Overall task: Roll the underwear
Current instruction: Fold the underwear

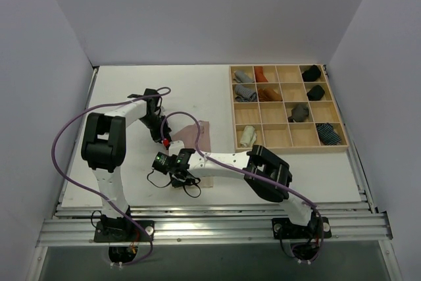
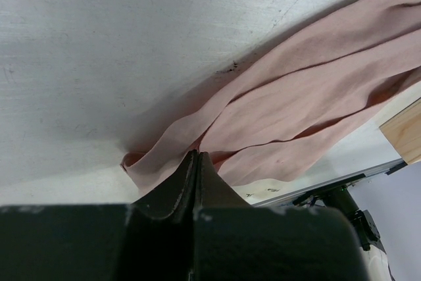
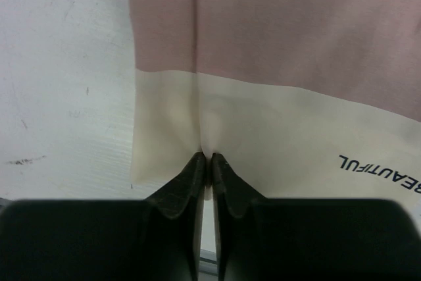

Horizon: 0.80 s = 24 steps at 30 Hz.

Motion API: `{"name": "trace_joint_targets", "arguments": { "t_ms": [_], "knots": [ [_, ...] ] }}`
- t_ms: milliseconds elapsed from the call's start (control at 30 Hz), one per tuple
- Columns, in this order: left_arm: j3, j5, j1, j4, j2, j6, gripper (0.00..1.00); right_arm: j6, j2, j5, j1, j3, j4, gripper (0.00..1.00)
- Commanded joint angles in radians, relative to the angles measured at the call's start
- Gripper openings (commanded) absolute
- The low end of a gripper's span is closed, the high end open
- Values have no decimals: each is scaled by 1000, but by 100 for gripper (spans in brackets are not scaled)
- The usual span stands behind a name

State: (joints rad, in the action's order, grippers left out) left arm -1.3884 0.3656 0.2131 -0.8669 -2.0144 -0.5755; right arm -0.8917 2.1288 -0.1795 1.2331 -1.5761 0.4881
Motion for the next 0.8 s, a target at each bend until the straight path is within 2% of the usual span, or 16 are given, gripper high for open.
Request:
{"name": "trace_joint_targets", "arguments": {
  "t_ms": [0,67,333,533,767],
  "knots": [
    [-37,13,-4,-1,0,-6,2,-1,23,-46,8,-21,73,3],
    [-46,16,-3,-9,0,-6,2,-3,13,-49,8,-27,78,0],
    [-133,-45,-4,-118,6,5,2,-23,-44,-55,8,-32,93,0],
    [-152,-56,-9,-141,11,6,2,-26,-64,-43,9,-1,67,0],
    [-169,-60,-29,-159,11,31,2,-6,-40,-37,11,-99,99,0]
  ]
}}
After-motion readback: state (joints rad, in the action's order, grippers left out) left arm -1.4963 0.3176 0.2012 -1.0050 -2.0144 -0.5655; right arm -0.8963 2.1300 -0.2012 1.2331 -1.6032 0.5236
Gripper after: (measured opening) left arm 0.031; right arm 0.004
